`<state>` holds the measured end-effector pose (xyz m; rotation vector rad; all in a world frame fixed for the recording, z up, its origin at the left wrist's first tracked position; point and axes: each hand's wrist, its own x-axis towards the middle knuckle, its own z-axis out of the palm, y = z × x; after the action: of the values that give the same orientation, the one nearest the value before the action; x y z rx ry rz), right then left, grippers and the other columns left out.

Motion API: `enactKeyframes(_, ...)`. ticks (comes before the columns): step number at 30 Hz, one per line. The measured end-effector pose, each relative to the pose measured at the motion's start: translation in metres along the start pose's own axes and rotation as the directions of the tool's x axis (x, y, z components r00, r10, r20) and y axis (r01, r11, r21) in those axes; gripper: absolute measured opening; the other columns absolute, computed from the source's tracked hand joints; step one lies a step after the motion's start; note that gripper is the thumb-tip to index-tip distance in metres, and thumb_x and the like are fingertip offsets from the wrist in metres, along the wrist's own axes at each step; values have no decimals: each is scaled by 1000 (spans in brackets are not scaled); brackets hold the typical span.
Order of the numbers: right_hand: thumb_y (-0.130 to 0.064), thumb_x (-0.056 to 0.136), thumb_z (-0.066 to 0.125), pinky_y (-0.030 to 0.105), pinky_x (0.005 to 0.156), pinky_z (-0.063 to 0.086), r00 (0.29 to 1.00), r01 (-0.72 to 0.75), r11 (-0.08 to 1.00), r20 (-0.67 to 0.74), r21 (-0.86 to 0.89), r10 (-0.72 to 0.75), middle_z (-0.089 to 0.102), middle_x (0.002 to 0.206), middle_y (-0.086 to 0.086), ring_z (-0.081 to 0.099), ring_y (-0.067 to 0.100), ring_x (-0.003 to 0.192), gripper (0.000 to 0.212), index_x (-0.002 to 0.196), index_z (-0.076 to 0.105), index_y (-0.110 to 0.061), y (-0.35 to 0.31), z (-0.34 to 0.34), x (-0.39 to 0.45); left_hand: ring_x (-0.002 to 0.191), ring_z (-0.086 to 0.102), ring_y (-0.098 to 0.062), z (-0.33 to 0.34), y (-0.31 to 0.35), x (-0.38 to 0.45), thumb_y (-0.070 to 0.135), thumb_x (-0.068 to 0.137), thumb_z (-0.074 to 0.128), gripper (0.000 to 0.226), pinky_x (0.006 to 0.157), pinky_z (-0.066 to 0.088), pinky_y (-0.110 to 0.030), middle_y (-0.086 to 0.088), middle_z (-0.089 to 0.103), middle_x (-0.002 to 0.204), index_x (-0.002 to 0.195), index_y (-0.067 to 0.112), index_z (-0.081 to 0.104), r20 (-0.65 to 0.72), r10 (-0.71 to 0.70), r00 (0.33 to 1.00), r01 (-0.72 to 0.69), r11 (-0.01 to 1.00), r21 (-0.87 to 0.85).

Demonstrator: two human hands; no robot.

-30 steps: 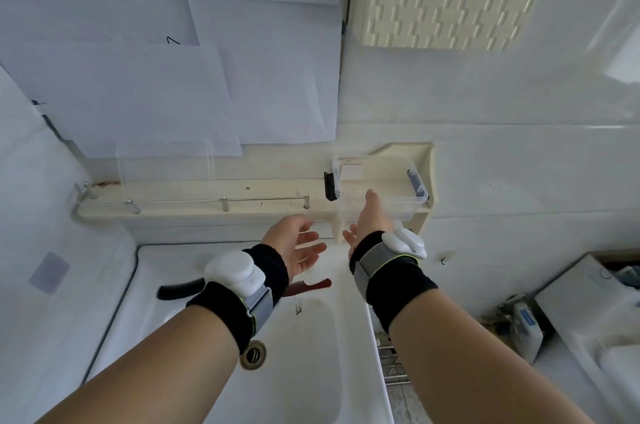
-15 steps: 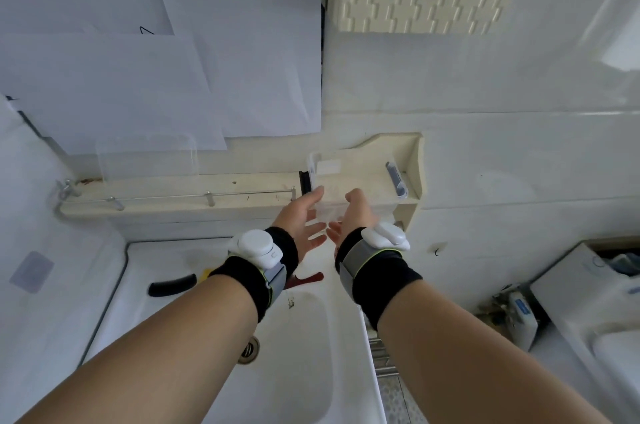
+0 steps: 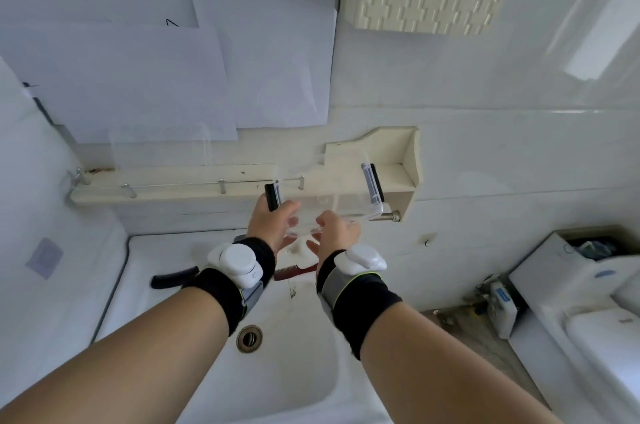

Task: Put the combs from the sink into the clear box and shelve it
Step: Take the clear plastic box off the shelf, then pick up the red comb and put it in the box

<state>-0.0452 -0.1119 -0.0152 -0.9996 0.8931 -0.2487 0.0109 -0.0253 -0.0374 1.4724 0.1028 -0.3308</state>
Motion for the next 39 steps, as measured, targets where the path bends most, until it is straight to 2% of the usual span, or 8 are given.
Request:
enactKeyframes(6, -25, 77, 59, 45, 89, 54, 988, 33, 994, -148, -108, -49, 47, 81, 3, 47, 15, 66, 49, 120, 38, -13, 19, 7, -9, 96, 67, -20, -40, -24, -15, 30, 81, 62, 23, 78, 56, -44, -3, 62, 103, 103, 24, 56, -106, 8, 994, -11, 999, -35)
enactKeyframes(9, -25, 87, 59, 32, 81, 46, 989, 37, 979, -131, -199, -63, 51, 93, 11, 44, 18, 60, 52, 130, 41, -1, 29, 6, -11, 77, 59, -28, -70, -36, -22, 32, 76, 61, 32, 64, 49, -44, -12, 59, 90, 101, 13, 56, -162, 26, 986, -29, 999, -15)
enactKeyframes(12, -24, 99, 53, 35, 80, 38, 984, 76, 957, -136, -281, -118, 51, 132, 24, 56, 38, 100, 54, 143, 33, 2, 42, 6, -16, 83, 60, -27, -98, -47, -29, 30, 75, 61, 20, 71, 51, -45, -7, 58, 89, 91, 19, 55, -224, 26, 974, -30, 999, -14)
enactKeyframes(15, -40, 98, 42, 34, 89, 37, 968, 116, 896, -155, -430, -199, 47, 140, 15, 50, 35, 124, 58, 145, 33, -7, 55, 15, -15, 86, 59, -24, -117, -57, -38, 25, 80, 60, 9, 77, 51, -44, -4, 58, 88, 87, 23, 54, -237, 24, 971, -27, 1000, -8)
enactKeyframes(22, -19, 102, 34, 13, 43, 26, 961, 176, 810, -82, -560, -265, 65, 97, 4, 53, 21, 74, 28, 124, 52, -15, 76, 29, -29, 91, 63, -26, -158, -81, -53, 27, 84, 63, 9, 92, 53, -52, -3, 61, 93, 91, 26, 57, -281, -17, 960, 27, 999, 29)
enactKeyframes(27, -14, 91, 34, 22, 52, 37, 973, 203, 798, 28, -568, -228, 71, 89, 5, 70, 31, 78, 31, 91, 64, -10, 94, 42, -26, 88, 61, -24, -165, -86, -59, 29, 82, 66, 26, 85, 52, -43, -2, 60, 94, 106, 17, 63, -312, -86, 946, 84, 996, -21)
enactKeyframes(32, -6, 73, 39, 27, 57, 36, 982, 176, 829, 38, -530, -184, 72, 90, 21, 47, 23, 59, 28, 81, 64, 4, 102, 47, -25, 86, 60, -24, -166, -97, -61, 29, 77, 61, 23, 83, 50, -42, -1, 60, 92, 100, 26, 61, -338, -145, 930, 139, 989, -42)
enactKeyframes(39, -2, 77, 43, 24, 50, 31, 996, 81, 798, 83, -597, -39, 66, 74, 4, 52, 26, 64, 27, 75, 69, -11, 97, 35, -14, 92, 62, -27, -158, -114, -59, 34, 69, 61, 28, 94, 50, -50, -5, 60, 94, 95, 25, 56, -354, -277, 893, 264, 961, -84)
